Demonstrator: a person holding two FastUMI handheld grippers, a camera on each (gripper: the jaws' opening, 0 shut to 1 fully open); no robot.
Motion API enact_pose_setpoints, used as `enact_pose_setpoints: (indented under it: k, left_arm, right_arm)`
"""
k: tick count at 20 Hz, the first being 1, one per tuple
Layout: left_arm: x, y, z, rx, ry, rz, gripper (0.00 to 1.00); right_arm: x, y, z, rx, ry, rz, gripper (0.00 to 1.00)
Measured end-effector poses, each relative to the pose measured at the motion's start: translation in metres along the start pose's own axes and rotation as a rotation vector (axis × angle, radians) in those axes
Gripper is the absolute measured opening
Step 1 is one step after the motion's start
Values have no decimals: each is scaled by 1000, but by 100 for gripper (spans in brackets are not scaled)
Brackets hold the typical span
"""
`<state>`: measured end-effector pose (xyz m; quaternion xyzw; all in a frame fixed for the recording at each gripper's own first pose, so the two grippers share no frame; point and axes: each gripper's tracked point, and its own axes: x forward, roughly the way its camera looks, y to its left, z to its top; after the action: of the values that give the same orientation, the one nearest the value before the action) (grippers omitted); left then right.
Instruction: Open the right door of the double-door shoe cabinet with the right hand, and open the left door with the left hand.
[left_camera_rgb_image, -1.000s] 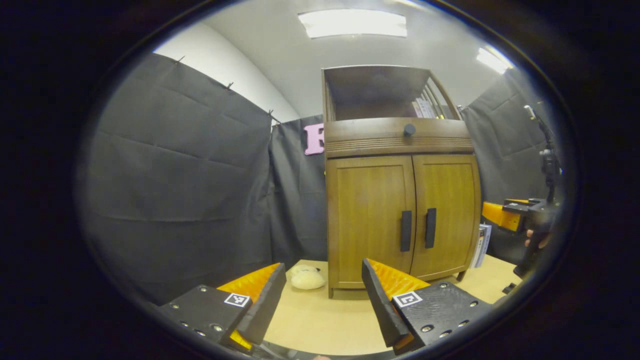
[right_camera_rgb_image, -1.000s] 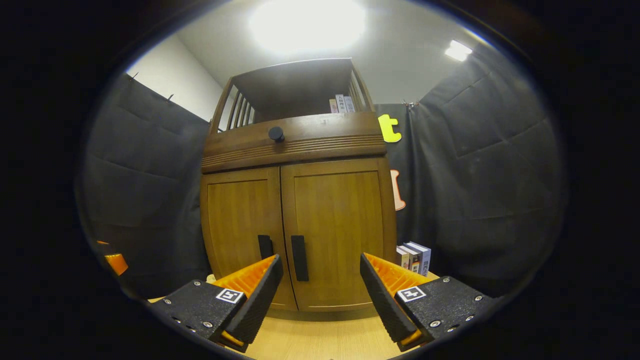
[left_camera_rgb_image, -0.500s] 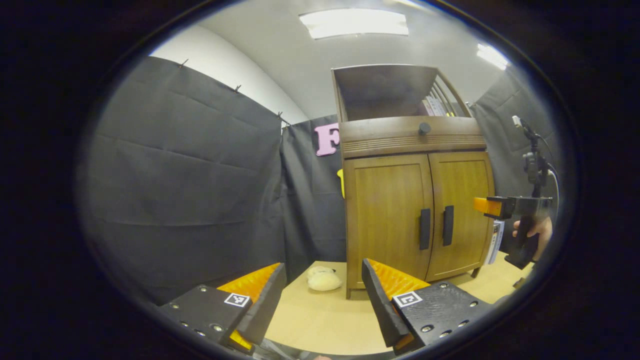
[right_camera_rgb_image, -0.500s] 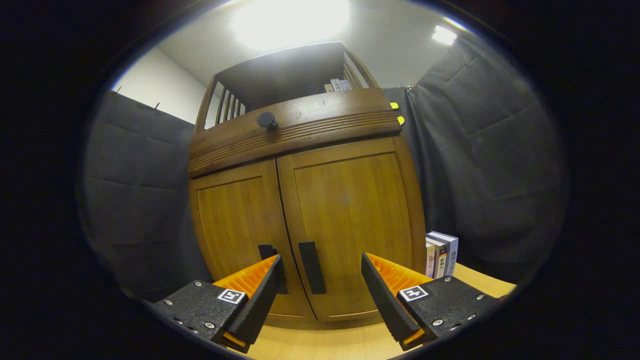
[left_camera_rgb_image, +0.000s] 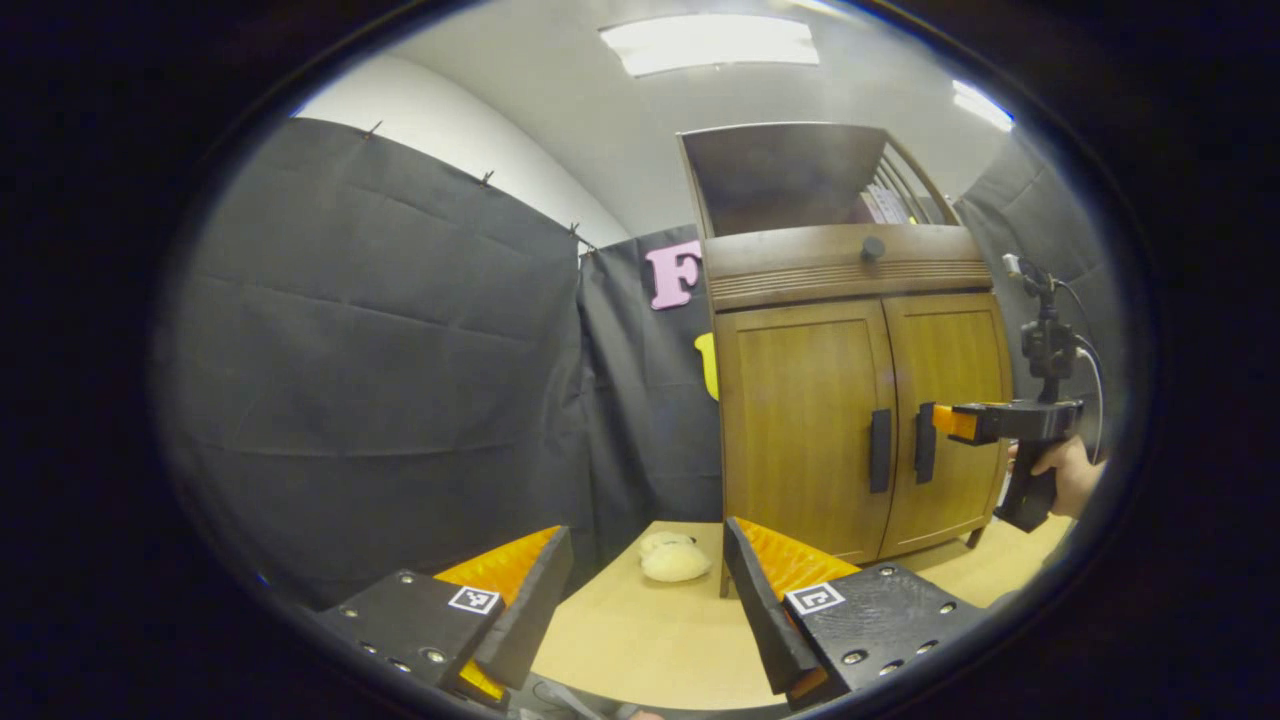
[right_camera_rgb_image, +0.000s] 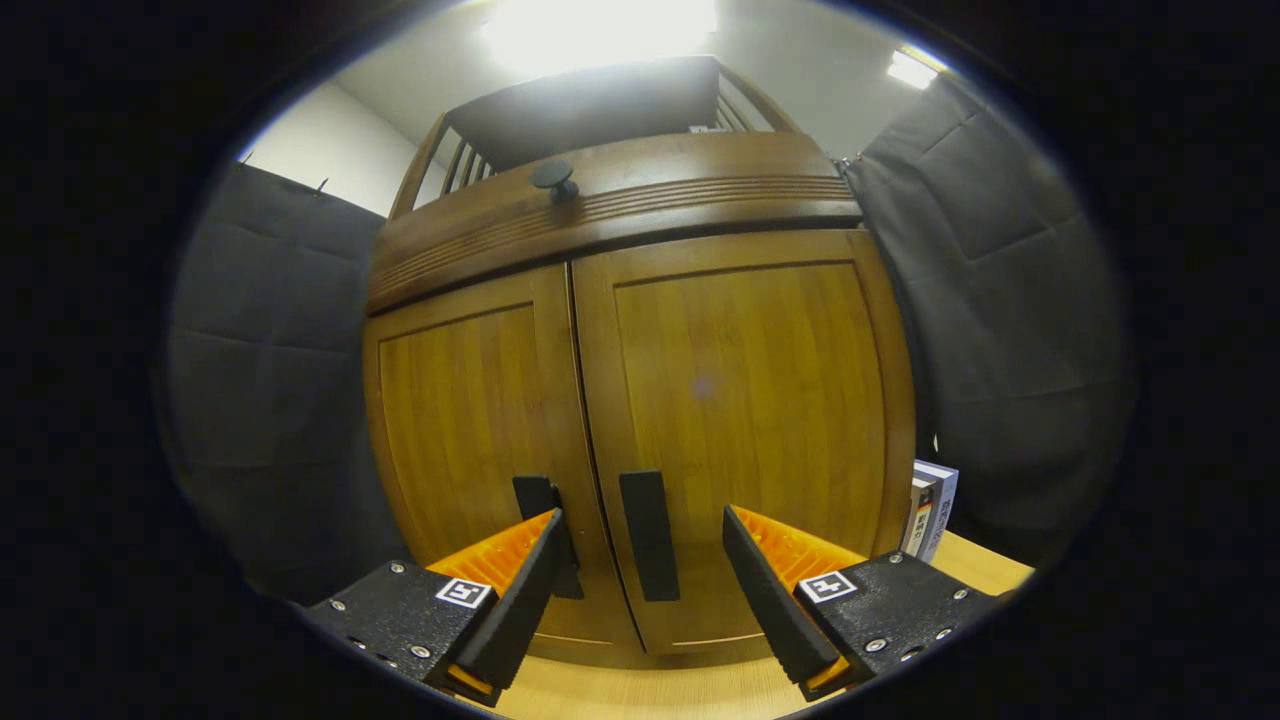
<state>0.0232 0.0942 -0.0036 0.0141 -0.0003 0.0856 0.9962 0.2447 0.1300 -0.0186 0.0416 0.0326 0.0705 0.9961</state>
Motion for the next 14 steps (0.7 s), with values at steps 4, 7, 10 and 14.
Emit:
enact_pose_setpoints:
  k: [4, 7, 10, 14]
  left_arm:
    - [1, 2, -2, 13, 11, 26, 90]
    - [2, 3, -4, 11, 20, 45, 88]
    - [2, 5, -6, 5, 38, 56, 90]
    - [1, 6, -8, 8, 65, 68, 87]
  right_arm:
    - [22, 0, -12, -21, 28, -14, 92]
    - [42, 1, -25, -43, 58, -22, 94]
    - [56, -3, -31, -50, 86, -21, 91]
    - [68, -2, -43, -50, 111, -15, 81]
